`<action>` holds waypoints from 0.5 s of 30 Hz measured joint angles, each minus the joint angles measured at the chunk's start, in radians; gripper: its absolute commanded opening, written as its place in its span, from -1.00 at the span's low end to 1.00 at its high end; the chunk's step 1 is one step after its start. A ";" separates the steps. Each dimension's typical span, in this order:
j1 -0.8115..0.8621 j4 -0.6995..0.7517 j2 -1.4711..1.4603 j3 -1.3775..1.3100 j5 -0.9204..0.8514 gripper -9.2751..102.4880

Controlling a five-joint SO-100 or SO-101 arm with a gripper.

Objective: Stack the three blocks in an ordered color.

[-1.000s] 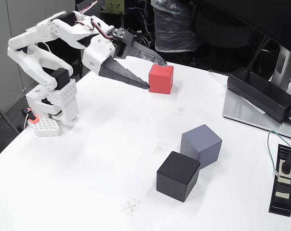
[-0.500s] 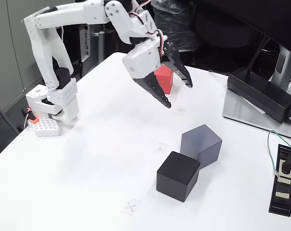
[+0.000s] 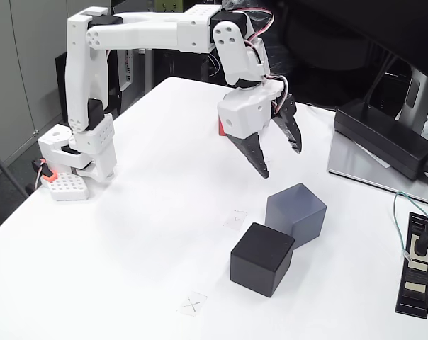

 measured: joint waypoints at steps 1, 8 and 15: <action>0.003 0.000 0.000 0.000 0.000 -0.38; 0.003 0.000 -0.040 -0.009 0.000 -0.36; 0.002 -0.005 -0.098 -0.012 0.006 -0.36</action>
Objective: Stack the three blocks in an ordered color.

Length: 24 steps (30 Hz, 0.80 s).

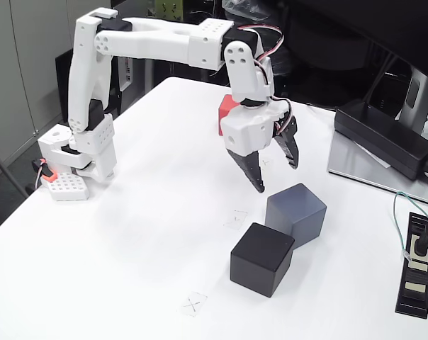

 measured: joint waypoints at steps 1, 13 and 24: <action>0.000 -0.008 -0.003 -0.008 0.000 -0.35; 0.048 -0.041 -0.009 -0.072 0.000 -0.24; 0.046 -0.044 -0.147 -0.112 -0.018 -0.25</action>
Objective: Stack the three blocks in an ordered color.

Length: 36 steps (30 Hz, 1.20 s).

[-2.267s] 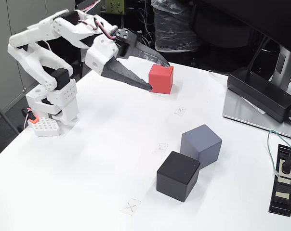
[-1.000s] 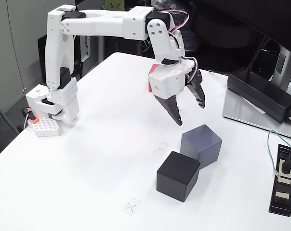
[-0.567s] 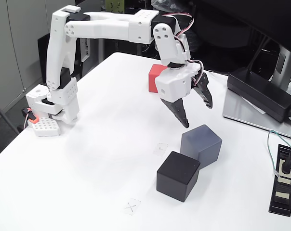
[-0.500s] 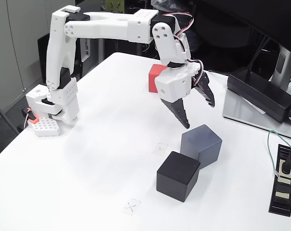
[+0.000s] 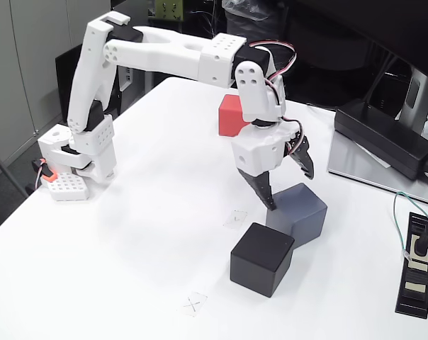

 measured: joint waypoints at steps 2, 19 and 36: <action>0.006 0.000 -0.023 -0.031 0.000 -0.25; 0.014 0.000 -0.178 -0.164 0.000 -0.53; -0.143 0.255 -0.084 -0.270 0.000 -0.79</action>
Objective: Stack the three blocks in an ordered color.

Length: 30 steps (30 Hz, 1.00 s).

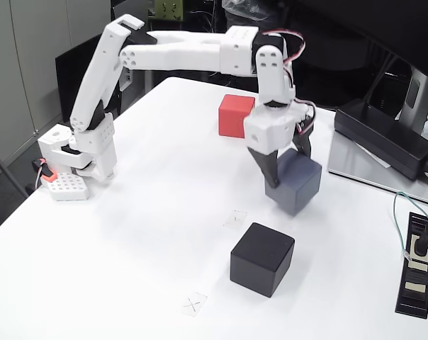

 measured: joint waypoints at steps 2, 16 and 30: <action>-0.043 0.049 0.029 -0.021 0.000 -0.79; -0.454 0.127 0.186 -0.061 0.209 -0.79; -0.681 0.127 0.305 -0.061 0.302 -0.79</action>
